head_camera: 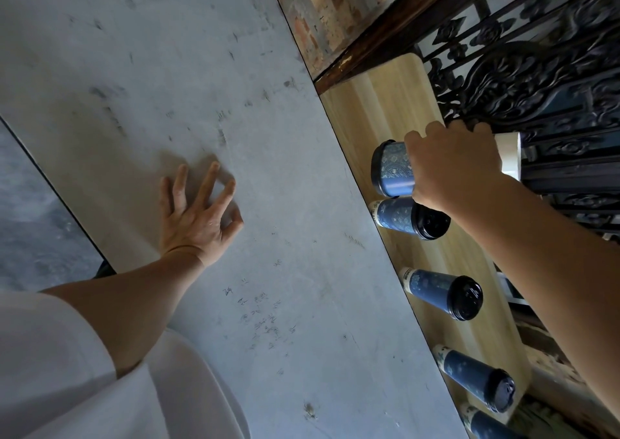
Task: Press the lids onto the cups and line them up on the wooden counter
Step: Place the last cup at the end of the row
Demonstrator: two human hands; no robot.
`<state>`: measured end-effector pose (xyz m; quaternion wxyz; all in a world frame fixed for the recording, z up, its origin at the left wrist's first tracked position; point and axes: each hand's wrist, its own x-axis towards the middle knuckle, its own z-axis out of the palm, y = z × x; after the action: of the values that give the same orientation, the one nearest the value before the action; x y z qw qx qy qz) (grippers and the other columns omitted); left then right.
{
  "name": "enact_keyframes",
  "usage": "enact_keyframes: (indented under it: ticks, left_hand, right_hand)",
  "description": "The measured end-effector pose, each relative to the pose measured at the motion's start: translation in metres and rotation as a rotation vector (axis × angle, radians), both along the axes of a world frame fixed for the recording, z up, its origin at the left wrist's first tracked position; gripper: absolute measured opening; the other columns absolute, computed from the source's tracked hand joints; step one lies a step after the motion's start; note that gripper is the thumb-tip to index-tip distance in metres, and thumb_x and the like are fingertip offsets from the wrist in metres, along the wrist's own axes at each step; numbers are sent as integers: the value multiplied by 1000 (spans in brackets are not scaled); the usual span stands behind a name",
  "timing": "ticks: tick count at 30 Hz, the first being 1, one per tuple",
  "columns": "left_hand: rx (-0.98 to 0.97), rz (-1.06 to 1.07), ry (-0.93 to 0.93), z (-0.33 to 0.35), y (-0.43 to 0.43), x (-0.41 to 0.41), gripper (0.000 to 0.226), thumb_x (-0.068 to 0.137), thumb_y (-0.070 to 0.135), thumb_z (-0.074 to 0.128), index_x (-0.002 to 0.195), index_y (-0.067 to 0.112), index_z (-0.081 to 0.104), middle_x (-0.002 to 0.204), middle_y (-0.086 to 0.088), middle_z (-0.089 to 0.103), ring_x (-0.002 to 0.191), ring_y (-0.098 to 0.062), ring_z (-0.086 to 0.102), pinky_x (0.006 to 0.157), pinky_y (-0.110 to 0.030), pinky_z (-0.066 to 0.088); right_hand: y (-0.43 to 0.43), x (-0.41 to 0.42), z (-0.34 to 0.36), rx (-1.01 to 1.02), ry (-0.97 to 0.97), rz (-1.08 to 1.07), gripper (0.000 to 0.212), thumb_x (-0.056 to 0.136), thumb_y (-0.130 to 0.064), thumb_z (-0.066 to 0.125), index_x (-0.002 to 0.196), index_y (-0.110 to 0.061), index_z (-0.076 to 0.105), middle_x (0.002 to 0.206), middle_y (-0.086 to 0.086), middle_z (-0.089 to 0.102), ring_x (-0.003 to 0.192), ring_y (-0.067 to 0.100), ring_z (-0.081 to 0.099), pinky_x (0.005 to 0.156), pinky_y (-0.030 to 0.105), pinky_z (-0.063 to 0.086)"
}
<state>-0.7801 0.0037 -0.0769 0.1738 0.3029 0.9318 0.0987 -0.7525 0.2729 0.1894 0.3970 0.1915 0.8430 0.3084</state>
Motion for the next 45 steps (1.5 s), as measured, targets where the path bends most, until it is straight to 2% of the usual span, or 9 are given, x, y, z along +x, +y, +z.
enact_keyframes:
  ticks: [16, 21, 26, 30, 34, 38, 40, 42, 45]
  left_hand:
    - [-5, 10, 1, 1, 1, 0, 69, 86, 65, 32, 146, 34, 43, 164, 4, 28, 150, -40, 2, 120, -51, -13]
    - [-30, 5, -2, 1, 1, 0, 70, 86, 66, 29, 147, 34, 42, 165, 4, 25, 150, -40, 2, 121, -56, -4]
    - [-44, 3, -6, 2, 2, 0, 71, 86, 66, 28, 147, 34, 42, 165, 4, 24, 150, -40, 2, 121, -55, -7]
    - [-34, 6, -7, 4, 2, -1, 71, 86, 66, 28, 146, 33, 43, 165, 4, 25, 150, -40, 2, 119, -49, -17]
    - [-60, 4, -14, 5, 2, 0, 69, 86, 65, 29, 146, 33, 43, 165, 5, 24, 150, -40, 2, 121, -53, -9]
    - [-78, -3, -10, 5, 2, -1, 68, 86, 65, 30, 144, 33, 44, 165, 4, 24, 149, -41, 4, 119, -49, -17]
    - [-75, 0, -7, 6, 2, -2, 68, 85, 64, 32, 143, 32, 45, 164, 4, 26, 149, -42, 5, 118, -47, -19]
    - [-68, 10, -13, 7, 2, -1, 68, 85, 64, 33, 142, 31, 46, 164, 3, 27, 149, -42, 6, 119, -47, -18]
    - [-43, 17, -2, 5, 2, -1, 69, 84, 64, 33, 142, 30, 48, 163, 3, 28, 149, -41, 6, 119, -47, -16]
  right_hand:
    - [3, 7, -2, 19, -4, 11, 47, 81, -22, 68, 123, -16, 50, 118, 8, 55, 116, 33, 51, 98, 47, 37]
    - [6, 8, -1, 40, -8, 30, 48, 81, -23, 68, 125, -16, 50, 119, 9, 55, 116, 33, 51, 100, 47, 37]
    - [10, 6, -2, 49, -12, 41, 47, 80, -23, 69, 123, -16, 50, 118, 8, 55, 115, 32, 51, 99, 46, 37]
    - [13, 5, -4, 41, -29, 39, 46, 82, -23, 68, 124, -17, 50, 118, 8, 55, 115, 32, 51, 100, 46, 37]
    - [17, 4, -6, -24, -33, 2, 45, 81, -26, 68, 122, -18, 51, 113, 7, 54, 113, 32, 52, 96, 45, 38]
    - [29, 1, -12, -289, 245, -307, 63, 68, -39, 83, 117, -16, 51, 98, 5, 58, 91, 30, 60, 80, 39, 51]
    - [37, 1, -17, -382, 467, -413, 71, 64, -47, 87, 117, -14, 52, 102, 6, 63, 97, 32, 61, 83, 44, 55]
    - [44, 1, -23, -366, 615, -411, 75, 65, -51, 86, 121, -15, 52, 103, 1, 60, 115, 34, 52, 95, 47, 48]
    - [58, -1, -35, -361, 823, -514, 77, 67, -46, 86, 128, -17, 48, 106, 1, 51, 123, 31, 43, 97, 39, 42]
